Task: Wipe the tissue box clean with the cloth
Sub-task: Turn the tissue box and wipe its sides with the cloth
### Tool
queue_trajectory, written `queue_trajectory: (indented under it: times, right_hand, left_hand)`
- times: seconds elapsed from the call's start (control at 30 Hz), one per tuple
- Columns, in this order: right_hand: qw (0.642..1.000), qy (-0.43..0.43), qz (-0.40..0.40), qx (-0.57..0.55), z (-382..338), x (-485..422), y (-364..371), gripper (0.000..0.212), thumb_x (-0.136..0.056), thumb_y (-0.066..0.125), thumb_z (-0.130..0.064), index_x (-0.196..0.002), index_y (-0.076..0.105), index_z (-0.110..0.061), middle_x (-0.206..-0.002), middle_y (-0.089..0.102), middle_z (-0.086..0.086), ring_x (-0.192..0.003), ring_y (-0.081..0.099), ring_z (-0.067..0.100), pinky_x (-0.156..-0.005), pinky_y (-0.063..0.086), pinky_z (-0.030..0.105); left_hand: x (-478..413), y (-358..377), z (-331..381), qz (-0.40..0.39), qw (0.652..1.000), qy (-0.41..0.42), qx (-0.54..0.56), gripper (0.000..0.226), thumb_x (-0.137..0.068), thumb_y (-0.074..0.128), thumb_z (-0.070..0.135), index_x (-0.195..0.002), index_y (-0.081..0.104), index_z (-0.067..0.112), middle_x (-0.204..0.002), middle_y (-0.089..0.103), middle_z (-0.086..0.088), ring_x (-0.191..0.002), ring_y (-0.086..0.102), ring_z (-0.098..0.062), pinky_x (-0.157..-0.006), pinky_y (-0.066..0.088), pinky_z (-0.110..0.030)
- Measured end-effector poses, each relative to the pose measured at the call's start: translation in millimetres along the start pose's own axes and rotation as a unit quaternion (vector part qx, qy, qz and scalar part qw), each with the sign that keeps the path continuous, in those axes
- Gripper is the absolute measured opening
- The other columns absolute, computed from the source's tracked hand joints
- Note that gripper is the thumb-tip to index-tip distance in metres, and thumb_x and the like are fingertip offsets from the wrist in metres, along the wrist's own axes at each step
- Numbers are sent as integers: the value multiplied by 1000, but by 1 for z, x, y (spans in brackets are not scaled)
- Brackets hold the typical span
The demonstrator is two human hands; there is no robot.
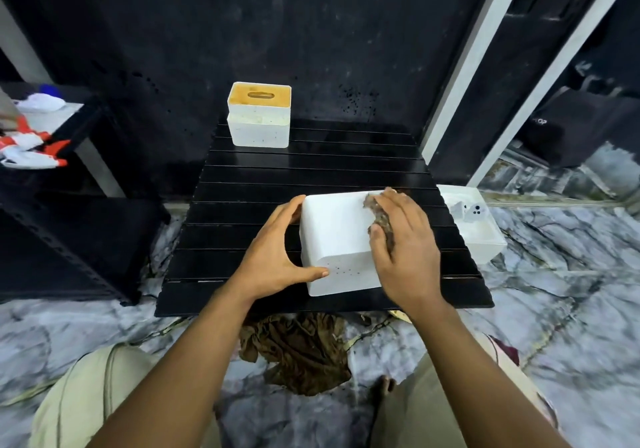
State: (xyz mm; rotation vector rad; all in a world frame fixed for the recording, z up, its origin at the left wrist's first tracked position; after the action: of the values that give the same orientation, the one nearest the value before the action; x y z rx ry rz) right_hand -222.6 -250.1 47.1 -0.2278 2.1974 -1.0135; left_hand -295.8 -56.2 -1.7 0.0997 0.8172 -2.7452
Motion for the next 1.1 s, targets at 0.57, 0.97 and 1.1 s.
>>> queue_trajectory:
  times: [0.57, 0.97, 1.1]
  right_hand:
    - [752, 406, 87, -513, 60, 23, -2, 33, -96, 43, -24, -115, 70, -20, -112, 72, 7, -109, 67, 24, -100, 49, 53]
    - [933, 208, 63, -287, 25, -11, -24, 44, -99, 47, -22, -143, 41, -22, -139, 41, -5, -116, 45, -10, -102, 36, 10]
    - [988, 16, -49, -144, -28, -16, -5, 48, -94, 54, -23, -141, 43, -21, -142, 36, -2, -128, 41, 9, -111, 38, 31]
  left_hand:
    - [-64, 41, 129, -250, 862, 65, -436, 139, -67, 80, 55, -150, -26, 21, -141, 42, -10, -130, 42, -32, -112, 7, -72]
    - [-16, -15, 77, -45, 976, 61, -204, 123, -62, 82, 51, -156, 5, 28, -148, 21, 16, -132, 35, -9, -103, 38, -33]
    - [6, -12, 49, 26, 995, 44, -91, 113, -54, 79, 53, -150, 23, 29, -138, 35, 14, -124, 47, -9, -100, 47, -41]
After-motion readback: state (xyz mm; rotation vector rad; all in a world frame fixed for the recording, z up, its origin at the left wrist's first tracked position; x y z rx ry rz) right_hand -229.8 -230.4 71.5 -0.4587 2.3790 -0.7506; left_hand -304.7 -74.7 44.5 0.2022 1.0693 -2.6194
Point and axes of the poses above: each hand's wrist, its own x-axis away from the middle knuckle, its own y-axis out of the palm, z = x × y, the point moved 5 cm from there along -x, towards the middle knuckle
